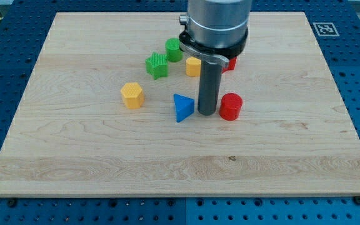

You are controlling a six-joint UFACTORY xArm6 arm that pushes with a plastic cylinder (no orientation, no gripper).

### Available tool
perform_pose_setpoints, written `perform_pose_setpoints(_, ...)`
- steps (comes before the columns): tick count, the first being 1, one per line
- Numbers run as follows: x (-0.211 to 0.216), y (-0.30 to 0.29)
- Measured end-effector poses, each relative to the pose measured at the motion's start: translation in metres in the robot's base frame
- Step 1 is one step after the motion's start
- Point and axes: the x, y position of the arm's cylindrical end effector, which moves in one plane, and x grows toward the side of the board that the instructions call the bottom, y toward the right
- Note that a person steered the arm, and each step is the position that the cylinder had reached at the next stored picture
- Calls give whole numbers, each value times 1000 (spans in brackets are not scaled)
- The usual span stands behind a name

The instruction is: Push the red circle to the bottom right of red star

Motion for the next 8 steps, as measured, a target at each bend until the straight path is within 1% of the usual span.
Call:
perform_pose_setpoints(3,5,32)
perform_pose_setpoints(5,5,63)
perform_pose_setpoints(7,5,80)
perform_pose_setpoints(8,7,100)
